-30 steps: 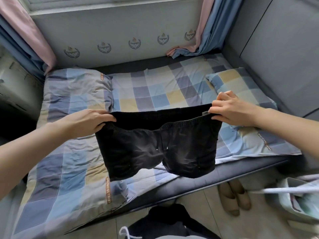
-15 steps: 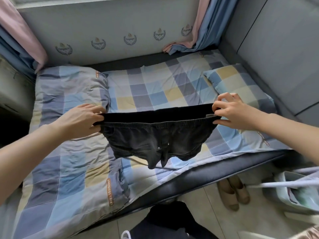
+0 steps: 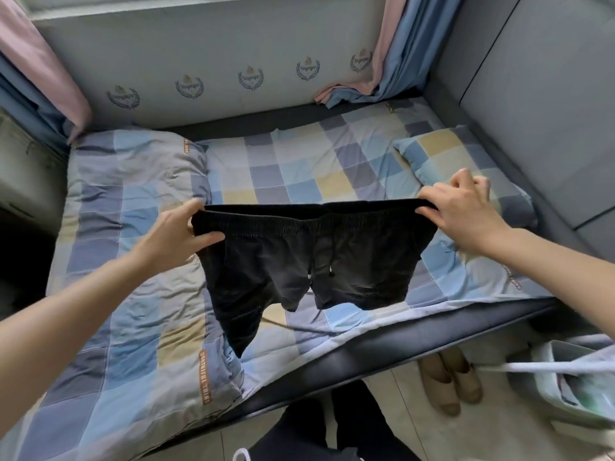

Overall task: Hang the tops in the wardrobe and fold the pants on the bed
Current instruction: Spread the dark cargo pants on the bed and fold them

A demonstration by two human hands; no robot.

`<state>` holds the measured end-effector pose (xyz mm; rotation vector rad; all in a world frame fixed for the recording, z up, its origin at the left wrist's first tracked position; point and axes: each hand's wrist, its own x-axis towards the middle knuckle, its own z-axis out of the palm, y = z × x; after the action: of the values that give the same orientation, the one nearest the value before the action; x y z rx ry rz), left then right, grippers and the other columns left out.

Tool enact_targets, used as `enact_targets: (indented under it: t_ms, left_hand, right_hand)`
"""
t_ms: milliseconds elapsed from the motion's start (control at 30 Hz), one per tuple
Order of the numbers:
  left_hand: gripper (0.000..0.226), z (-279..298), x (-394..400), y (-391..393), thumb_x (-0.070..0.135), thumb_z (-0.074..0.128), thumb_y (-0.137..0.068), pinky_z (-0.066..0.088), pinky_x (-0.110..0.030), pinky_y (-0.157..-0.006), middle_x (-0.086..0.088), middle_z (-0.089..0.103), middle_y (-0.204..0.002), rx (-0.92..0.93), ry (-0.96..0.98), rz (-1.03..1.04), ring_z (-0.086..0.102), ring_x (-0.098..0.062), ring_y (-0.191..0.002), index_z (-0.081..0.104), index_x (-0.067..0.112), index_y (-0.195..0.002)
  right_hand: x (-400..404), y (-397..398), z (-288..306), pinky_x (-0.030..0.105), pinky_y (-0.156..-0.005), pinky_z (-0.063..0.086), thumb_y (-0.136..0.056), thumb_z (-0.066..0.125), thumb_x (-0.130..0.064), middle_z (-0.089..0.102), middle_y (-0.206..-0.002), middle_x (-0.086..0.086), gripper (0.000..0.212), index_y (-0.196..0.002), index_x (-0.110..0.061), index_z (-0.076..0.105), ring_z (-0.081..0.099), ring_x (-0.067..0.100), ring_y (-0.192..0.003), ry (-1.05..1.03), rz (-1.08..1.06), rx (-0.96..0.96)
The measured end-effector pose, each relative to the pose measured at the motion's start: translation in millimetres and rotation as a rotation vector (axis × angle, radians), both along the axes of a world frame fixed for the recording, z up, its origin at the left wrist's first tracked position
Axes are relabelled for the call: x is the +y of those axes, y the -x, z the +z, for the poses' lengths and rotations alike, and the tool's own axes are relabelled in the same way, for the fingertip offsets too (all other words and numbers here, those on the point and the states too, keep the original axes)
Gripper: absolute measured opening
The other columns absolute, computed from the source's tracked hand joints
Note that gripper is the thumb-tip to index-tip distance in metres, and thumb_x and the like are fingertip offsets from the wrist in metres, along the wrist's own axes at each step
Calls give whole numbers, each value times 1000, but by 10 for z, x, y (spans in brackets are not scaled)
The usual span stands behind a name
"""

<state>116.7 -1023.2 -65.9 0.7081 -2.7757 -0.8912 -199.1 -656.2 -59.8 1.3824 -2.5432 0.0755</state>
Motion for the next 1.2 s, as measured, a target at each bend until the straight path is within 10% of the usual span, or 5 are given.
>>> enact_targets:
  t_ms: [200, 333, 767, 1000, 1200]
  left_hand:
    - [15, -46, 301, 386, 9, 55, -97, 36, -15, -52, -5, 43, -79, 229, -240, 348, 39, -17, -65, 40, 12, -97]
    - [34, -306, 389, 331, 8, 54, -97, 38, -30, -58, -7, 44, -89, 71, -356, 328, 44, -21, -73, 37, 37, -93]
    - [20, -464, 620, 182, 12, 69, -81, 50, -39, -82, -17, 68, -105, -567, -1080, 318, 65, -29, -95, 67, 19, -100]
    - [32, -972, 23, 630, 18, 75, -82, 57, -25, -74, -8, 74, -104, -337, -796, 465, 70, -18, -92, 67, 26, -112]
    - [28, -3194, -298, 1038, 15, 76, -83, 49, -34, -77, -16, 69, -98, -195, -440, 679, 64, -26, -88, 62, 3, -104]
  right_hand:
    - [-91, 255, 105, 29, -68, 45, -98, 50, -17, 61, -85, 10, 12, -95, -8, 58, 58, 29, -78, 277, 33, -665]
    - [50, 394, 23, 31, -57, 58, -100, 46, -17, 56, -77, 3, 14, -90, -16, 56, 57, 12, -69, 227, -48, -1125]
    - [91, 1002, -204, 18, -79, 46, -92, 61, -27, 71, -97, 7, 22, -98, -9, 71, 61, 7, -86, -391, 27, -1403]
    - [-583, 1316, -821, 22, -83, 45, -84, 69, -27, 72, -90, 4, 16, -92, -12, 69, 63, 12, -87, -172, -37, -1253]
    - [-1283, 1363, -2953, 22, -71, 29, -85, 69, -8, 60, -95, 11, 15, -96, -2, 60, 54, 24, -88, -140, 29, -860]
